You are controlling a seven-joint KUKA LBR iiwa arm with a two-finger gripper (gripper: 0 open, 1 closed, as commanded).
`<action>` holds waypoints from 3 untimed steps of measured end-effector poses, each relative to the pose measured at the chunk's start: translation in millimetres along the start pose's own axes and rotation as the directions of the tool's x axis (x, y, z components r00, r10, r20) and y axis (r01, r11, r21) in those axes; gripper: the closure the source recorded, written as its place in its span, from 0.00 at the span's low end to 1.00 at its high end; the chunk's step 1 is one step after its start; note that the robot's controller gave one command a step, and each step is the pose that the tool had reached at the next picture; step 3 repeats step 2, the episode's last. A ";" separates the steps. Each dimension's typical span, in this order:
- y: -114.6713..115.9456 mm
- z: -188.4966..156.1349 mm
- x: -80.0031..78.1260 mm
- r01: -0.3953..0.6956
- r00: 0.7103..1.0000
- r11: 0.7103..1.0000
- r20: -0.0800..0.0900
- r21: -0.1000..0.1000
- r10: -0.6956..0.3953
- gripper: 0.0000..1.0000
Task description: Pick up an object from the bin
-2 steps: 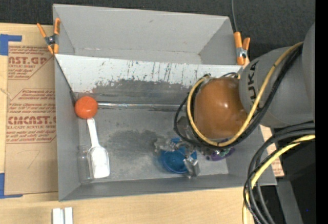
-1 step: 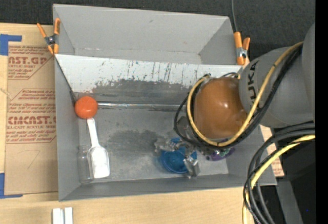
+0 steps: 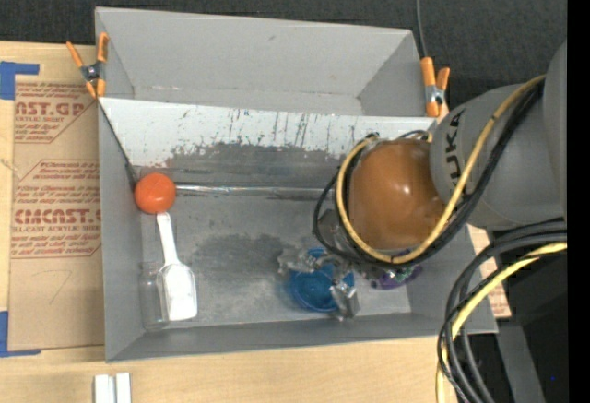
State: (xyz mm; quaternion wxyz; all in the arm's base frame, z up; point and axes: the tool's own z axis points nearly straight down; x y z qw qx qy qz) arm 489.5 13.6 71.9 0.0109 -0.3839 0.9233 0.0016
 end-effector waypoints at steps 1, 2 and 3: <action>19.7 0.7 -30.1 0.214 0.977 0.977 0.003 0.002 -0.214 1.00; 19.7 0.7 -30.1 0.214 0.977 0.977 0.003 0.002 -0.214 1.00; 19.7 0.7 -30.1 0.214 0.977 0.977 0.003 0.002 -0.214 1.00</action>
Offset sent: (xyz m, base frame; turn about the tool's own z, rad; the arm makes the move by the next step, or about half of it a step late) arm 0.0000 0.0000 0.0000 0.0000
